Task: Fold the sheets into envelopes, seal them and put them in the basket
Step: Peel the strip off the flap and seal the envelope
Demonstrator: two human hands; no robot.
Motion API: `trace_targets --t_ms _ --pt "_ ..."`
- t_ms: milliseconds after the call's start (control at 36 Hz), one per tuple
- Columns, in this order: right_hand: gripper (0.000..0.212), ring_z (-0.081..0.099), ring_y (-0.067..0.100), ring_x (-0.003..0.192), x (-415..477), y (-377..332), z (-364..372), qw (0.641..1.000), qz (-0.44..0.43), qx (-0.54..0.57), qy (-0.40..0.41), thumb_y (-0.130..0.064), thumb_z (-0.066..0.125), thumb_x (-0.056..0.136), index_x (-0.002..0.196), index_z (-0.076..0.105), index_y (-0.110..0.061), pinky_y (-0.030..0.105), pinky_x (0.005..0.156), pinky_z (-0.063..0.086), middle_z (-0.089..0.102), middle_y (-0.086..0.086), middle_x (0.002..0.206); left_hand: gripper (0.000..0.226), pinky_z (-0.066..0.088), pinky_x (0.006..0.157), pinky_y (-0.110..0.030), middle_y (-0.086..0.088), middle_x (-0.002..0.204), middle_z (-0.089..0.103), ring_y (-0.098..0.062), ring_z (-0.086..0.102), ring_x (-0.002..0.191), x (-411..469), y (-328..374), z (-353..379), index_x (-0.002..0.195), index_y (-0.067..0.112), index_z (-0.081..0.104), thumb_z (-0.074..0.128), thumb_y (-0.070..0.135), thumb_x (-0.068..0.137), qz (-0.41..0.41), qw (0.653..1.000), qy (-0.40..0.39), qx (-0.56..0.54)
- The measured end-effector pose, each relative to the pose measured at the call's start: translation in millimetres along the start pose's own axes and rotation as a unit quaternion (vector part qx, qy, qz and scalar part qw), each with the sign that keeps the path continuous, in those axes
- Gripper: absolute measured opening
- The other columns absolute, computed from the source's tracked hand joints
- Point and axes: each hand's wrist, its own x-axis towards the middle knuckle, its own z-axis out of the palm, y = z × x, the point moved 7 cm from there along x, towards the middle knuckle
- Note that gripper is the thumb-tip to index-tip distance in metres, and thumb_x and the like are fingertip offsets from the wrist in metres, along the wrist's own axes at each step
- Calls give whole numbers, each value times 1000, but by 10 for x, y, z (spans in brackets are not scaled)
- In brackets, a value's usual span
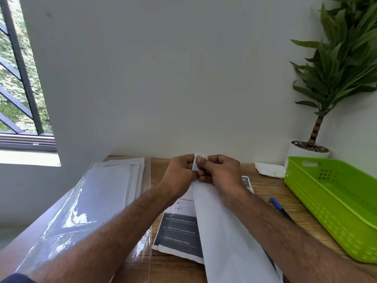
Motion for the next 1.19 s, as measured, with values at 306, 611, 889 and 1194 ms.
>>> trace_targets --t_ms 306,611,889,1194 --pt "46 51 19 42 -31 -185 -73 994 -73 -70 42 -24 86 79 108 51 -22 25 41 44 64 11 60 37 51 89 -62 -26 85 65 -31 61 71 12 31 29 108 -9 67 46 -24 81 -19 998 -1 -57" --pt "12 58 21 40 -8 -243 -71 991 -90 -88 33 -17 71 93 101 62 -14 25 39 43 66 8 59 36 51 83 -50 -26 91 55 -30 55 71 -53 112 77 112 -12 65 46 -21 83 -34 991 -37 -127" --pt "28 58 18 39 -57 -291 -1 989 -75 -126 8 -25 81 84 99 61 -13 23 36 40 66 7 58 37 52 75 -50 -26 83 57 -32 57 66 -39 58 6 105 -19 60 57 17 99 -38 989 22 -143" --pt "45 54 6 80 -66 -550 -8 909 -194 -367 41 -44 71 88 127 50 -32 20 64 39 56 -4 98 15 61 63 -36 -13 86 75 -28 72 72 57 -54 -653 93 2 71 62 12 98 -70 950 260 -160"
